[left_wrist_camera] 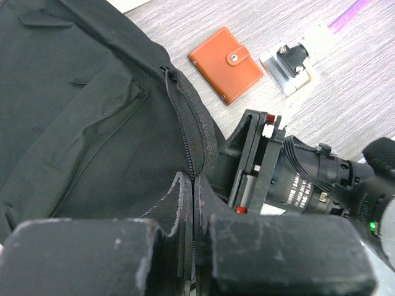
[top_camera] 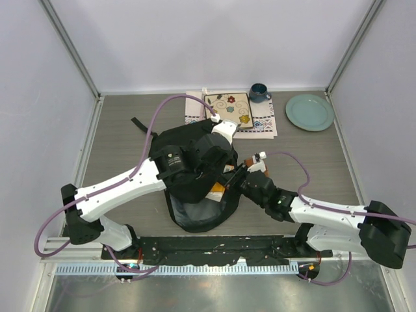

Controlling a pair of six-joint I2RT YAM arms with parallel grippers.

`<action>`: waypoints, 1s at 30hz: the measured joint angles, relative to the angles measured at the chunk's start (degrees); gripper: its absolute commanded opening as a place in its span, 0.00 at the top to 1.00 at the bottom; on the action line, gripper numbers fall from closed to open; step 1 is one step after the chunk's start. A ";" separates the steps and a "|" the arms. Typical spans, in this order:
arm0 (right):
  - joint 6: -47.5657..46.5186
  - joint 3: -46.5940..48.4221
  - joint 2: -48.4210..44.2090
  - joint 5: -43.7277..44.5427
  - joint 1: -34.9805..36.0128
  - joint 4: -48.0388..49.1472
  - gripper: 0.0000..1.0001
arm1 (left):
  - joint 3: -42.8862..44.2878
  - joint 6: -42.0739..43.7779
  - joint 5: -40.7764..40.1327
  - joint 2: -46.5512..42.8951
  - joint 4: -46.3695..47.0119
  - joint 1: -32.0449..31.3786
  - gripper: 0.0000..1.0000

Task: Pack the student bag
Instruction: Place the book in the student bag.

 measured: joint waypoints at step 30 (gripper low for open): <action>14.40 13.05 35.26 51.82 12.35 12.24 0.32 | -1.40 -1.22 5.73 -3.17 0.44 3.56 1.00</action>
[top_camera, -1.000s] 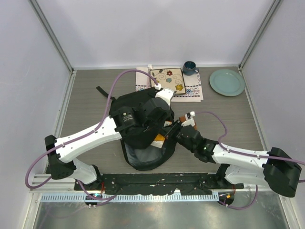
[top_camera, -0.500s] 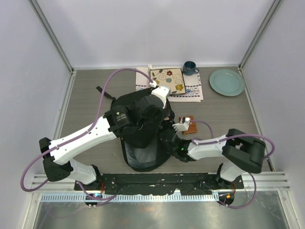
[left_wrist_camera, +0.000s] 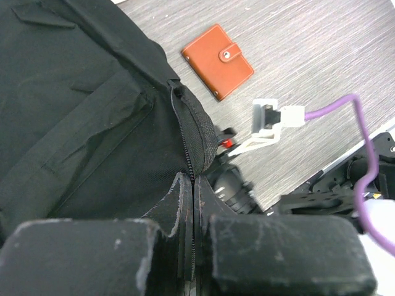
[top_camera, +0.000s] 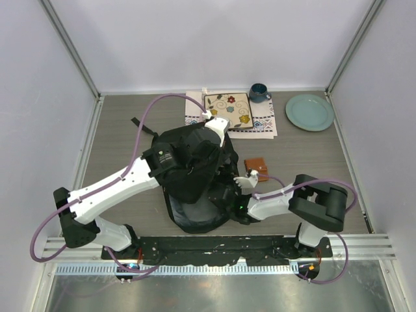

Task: Pack the student bag
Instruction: Place the book in the student bag.

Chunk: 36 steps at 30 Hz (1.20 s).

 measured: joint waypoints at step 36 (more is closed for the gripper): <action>-12.61 -1.97 0.81 -31.93 -5.18 12.83 0.96 | -3.45 -1.73 1.33 -4.35 1.31 1.73 1.00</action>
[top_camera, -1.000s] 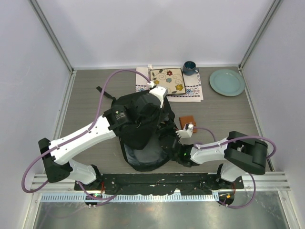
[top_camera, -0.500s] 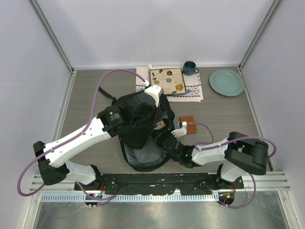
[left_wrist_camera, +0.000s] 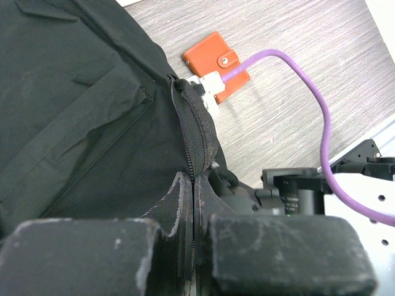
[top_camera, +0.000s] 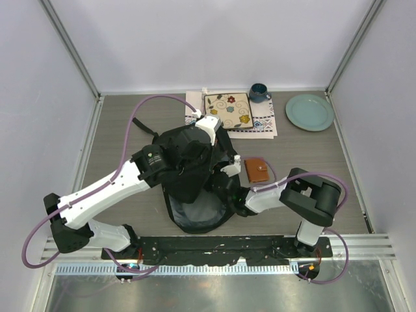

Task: Pack the student bag
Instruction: Place the book in the student bag.

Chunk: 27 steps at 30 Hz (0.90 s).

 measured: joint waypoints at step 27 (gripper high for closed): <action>-10.60 -12.87 -53.07 0.13 1.77 -52.39 0.46 | -5.18 -1.62 2.19 -1.03 2.67 0.13 1.00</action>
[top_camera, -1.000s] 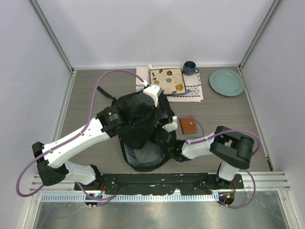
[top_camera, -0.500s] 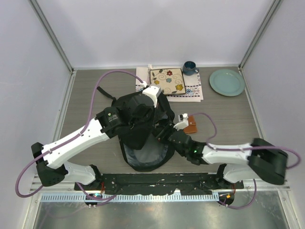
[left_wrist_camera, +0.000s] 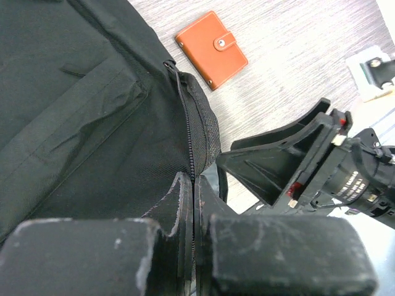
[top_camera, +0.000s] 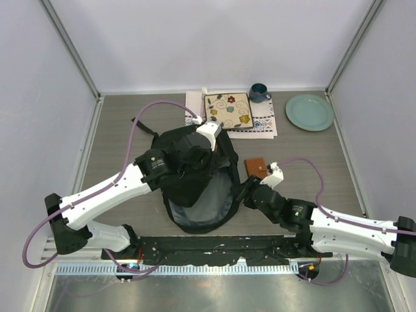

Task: Pack the student bag
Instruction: Place the book in the student bag.

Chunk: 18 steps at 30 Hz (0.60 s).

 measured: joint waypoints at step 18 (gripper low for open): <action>-1.03 2.38 7.17 -5.66 0.81 -3.43 1.00 | -5.79 -1.49 3.98 -0.22 4.33 0.02 1.00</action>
